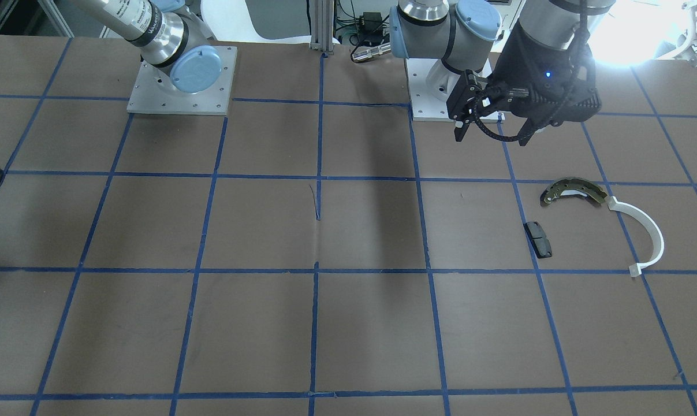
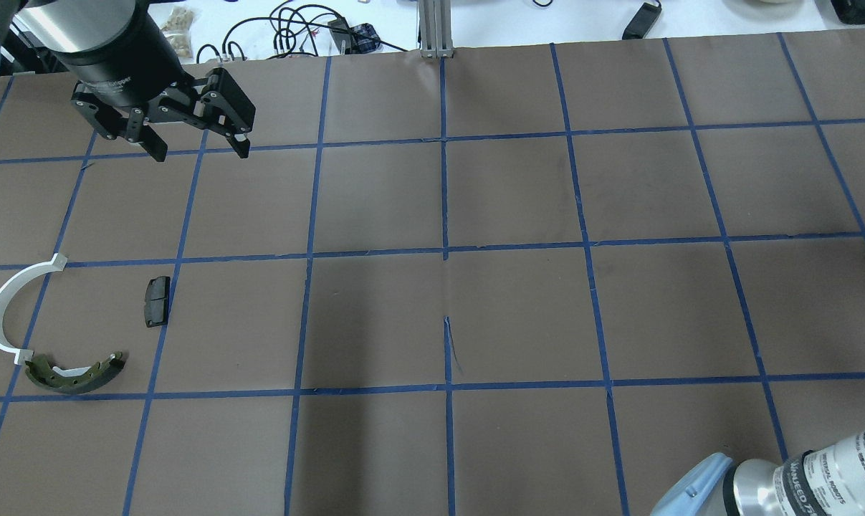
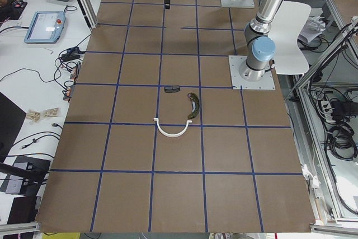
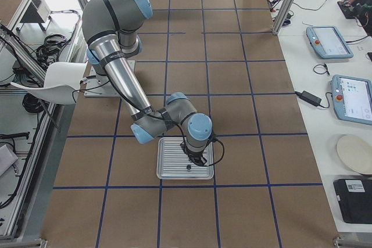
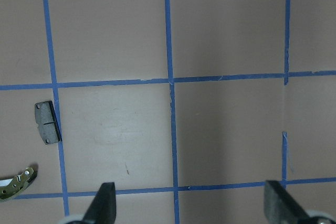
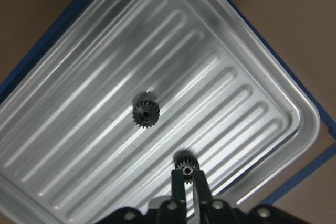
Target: Place bearing gear from tray to pile
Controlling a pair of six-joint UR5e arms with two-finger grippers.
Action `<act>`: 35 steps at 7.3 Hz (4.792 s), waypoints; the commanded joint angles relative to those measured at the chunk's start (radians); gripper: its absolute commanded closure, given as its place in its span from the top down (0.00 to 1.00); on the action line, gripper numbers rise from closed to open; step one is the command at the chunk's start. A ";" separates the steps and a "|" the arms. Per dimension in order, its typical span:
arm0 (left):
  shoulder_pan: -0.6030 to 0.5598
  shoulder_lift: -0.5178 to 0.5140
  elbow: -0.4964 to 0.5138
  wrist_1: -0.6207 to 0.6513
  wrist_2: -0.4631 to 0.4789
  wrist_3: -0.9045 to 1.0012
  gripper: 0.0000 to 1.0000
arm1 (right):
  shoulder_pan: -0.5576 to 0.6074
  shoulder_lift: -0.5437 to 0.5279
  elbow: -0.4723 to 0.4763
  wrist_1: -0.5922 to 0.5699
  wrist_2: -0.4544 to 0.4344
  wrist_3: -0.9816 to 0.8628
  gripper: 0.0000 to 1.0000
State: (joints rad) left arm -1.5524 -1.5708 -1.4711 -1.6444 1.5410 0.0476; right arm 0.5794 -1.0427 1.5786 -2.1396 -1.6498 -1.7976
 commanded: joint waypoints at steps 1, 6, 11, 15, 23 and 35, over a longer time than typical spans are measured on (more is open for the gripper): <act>0.000 0.000 0.000 0.000 -0.001 0.000 1.00 | 0.000 0.012 0.052 -0.050 0.007 -0.032 0.67; 0.000 0.000 0.000 0.000 -0.001 0.000 1.00 | -0.016 0.073 0.067 -0.192 0.015 -0.094 0.60; 0.000 0.000 0.000 0.000 -0.001 0.000 1.00 | -0.015 0.041 0.072 -0.174 0.001 -0.069 0.03; 0.002 -0.002 0.000 0.000 0.001 0.002 1.00 | 0.265 -0.285 0.159 0.209 0.010 0.651 0.06; 0.002 0.000 0.000 0.000 0.001 0.003 1.00 | 1.227 -0.171 0.222 -0.157 0.143 2.215 0.11; -0.234 -0.240 -0.063 0.355 -0.047 -0.343 1.00 | 0.516 -0.362 0.222 0.167 -0.011 1.224 0.81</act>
State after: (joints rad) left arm -1.6993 -1.7311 -1.5236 -1.3871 1.4854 -0.2059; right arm 1.2681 -1.3977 1.8030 -1.9861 -1.6412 -0.3341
